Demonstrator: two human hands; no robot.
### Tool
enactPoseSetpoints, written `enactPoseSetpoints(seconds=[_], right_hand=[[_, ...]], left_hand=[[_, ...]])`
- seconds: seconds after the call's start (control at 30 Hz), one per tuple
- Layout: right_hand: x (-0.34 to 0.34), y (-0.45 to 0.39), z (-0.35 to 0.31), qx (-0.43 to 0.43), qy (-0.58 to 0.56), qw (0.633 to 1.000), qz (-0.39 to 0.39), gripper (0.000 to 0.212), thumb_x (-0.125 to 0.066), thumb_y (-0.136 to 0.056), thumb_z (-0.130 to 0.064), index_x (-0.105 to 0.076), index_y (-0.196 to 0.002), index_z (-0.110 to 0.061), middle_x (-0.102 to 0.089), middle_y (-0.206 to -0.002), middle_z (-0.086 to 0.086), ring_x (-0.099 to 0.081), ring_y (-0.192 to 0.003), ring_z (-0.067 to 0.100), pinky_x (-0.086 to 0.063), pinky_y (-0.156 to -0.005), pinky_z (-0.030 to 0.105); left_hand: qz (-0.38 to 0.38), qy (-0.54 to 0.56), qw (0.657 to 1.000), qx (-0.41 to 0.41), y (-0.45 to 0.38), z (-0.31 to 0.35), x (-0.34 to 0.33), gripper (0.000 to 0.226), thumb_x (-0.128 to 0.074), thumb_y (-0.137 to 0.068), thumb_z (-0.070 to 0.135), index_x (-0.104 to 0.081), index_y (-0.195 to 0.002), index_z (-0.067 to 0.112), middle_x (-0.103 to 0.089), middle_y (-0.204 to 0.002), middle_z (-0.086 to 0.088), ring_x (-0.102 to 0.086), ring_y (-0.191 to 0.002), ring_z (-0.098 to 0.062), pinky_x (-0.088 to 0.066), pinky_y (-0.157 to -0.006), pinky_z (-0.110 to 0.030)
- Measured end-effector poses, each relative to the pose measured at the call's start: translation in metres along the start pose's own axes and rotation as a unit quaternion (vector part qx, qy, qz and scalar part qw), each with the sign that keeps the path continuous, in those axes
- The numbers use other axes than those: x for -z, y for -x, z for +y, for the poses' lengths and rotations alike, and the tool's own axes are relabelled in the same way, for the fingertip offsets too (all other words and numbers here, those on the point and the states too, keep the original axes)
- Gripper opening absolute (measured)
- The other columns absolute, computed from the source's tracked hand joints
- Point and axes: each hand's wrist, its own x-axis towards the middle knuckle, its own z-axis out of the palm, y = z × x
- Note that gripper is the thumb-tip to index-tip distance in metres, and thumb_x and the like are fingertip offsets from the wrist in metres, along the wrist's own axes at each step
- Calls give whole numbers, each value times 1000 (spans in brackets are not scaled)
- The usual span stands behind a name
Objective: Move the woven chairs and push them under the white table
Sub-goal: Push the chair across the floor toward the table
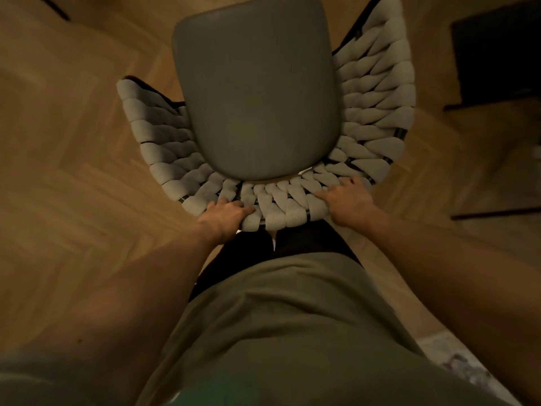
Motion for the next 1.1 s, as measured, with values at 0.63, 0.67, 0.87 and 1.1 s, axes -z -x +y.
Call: enactPoseSetpoints(seconds=[0.63,0.67,0.87,1.1], right_hand=[[16,-10,-79,-171,-278,945,-10,54,-60,-93,-36,-45,-144,-36,-62,-135,1,-48,-129,30,-33,-103,44],[19,-11,-84,-181,-292,939,-13,54,-60,-93,-35,-44,-145,-36,-62,-136,1,-48,-129,30,-33,-104,45],[48,-28,-121,-244,-384,890,-27,54,-58,-93,-35,-43,-145,-35,-61,-136,1,-47,-130,31,-31,-106,46],[94,-53,-154,-308,-467,829,-21,52,-60,-94,-36,-46,-144,-37,-62,-133,-2,-49,-129,27,-31,-106,41]], left_hand=[[-58,-268,950,-147,-45,-82,133,63,-50,-100,22,-26,-155,39,-35,-158,0,-33,-140,-31,-31,-112,-51],[-59,-284,944,-157,-50,-86,140,63,-50,-99,21,-26,-155,39,-36,-157,0,-34,-140,-31,-32,-111,-51],[-76,-386,895,-210,-80,-109,191,64,-51,-99,22,-26,-155,38,-36,-157,-1,-32,-141,-30,-29,-113,-51],[-86,-475,833,-270,-109,-128,251,71,-56,-94,12,-28,-154,38,-37,-155,-1,-37,-137,-31,-31,-111,-50]])
